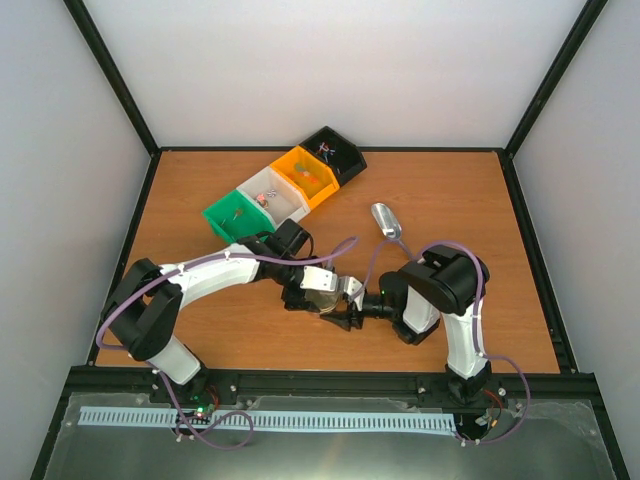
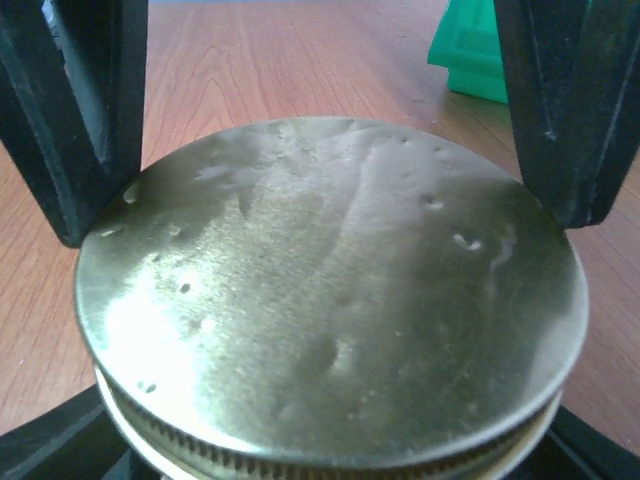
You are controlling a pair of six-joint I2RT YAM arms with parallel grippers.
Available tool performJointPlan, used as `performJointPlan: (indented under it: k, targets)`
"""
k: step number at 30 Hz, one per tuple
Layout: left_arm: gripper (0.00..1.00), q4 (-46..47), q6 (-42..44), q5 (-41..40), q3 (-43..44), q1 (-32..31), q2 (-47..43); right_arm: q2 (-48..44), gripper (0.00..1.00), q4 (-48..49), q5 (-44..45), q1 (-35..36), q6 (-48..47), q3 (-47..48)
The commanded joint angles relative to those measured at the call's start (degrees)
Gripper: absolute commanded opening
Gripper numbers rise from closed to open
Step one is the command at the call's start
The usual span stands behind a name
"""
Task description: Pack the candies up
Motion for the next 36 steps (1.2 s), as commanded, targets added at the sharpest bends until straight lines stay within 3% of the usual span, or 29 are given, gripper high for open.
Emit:
performJointPlan:
  k: [1, 3, 5, 10, 15, 18, 22, 26, 29, 34, 36]
  targets:
    - [0.59, -3.1, -2.3, -5.6, -2.0, -0.1, 3.1, -1.3, 0.83, 7.7, -2.9, 0.5, -2.4, 0.4]
    - [0.59, 0.6, -10.8, -9.4, -1.8, 0.0, 3.8, -2.4, 0.97, 7.6, 2.3, 0.6, -1.2, -0.2]
    - [0.60, 4.5, -17.1, -11.1, -2.3, 0.0, 3.3, -3.5, 1.00, 6.8, 7.0, 0.8, 0.0, -0.9]
    - [0.62, 7.7, -28.6, -12.3, -1.1, -0.1, 3.7, -4.1, 1.00, 1.9, 13.8, 2.5, 0.4, -0.1]
    - [0.61, 6.8, -28.8, -11.7, -0.1, -0.4, 4.9, -2.3, 0.94, 0.7, 17.0, 3.2, -0.4, 2.0]
    - [0.60, 6.0, -27.4, -10.7, -0.7, -0.4, 4.7, -1.7, 0.92, 0.2, 18.5, 3.2, -1.3, 1.9]
    - [0.59, 5.2, -23.7, -8.0, -1.5, -0.4, 3.2, -1.4, 0.82, 0.5, 16.7, 2.8, -2.9, 1.0]
    - [0.59, 1.4, -14.8, -3.9, -1.9, -0.4, 1.1, -1.0, 0.64, 2.6, 8.2, 0.8, -2.0, 0.5]
    - [0.59, -3.8, -4.8, 0.4, -1.9, -0.4, -0.4, -0.8, 0.56, 3.7, 0.1, -0.9, -0.3, 0.7]
    - [0.58, -9.3, 6.1, 2.8, -1.4, -0.4, -1.1, -1.4, 0.53, 3.1, -9.7, -1.6, -4.1, 1.1]
    - [0.57, -9.0, 6.2, 2.6, -1.6, -0.4, -1.2, -2.0, 0.59, 1.7, -9.6, -1.6, -5.0, 1.6]
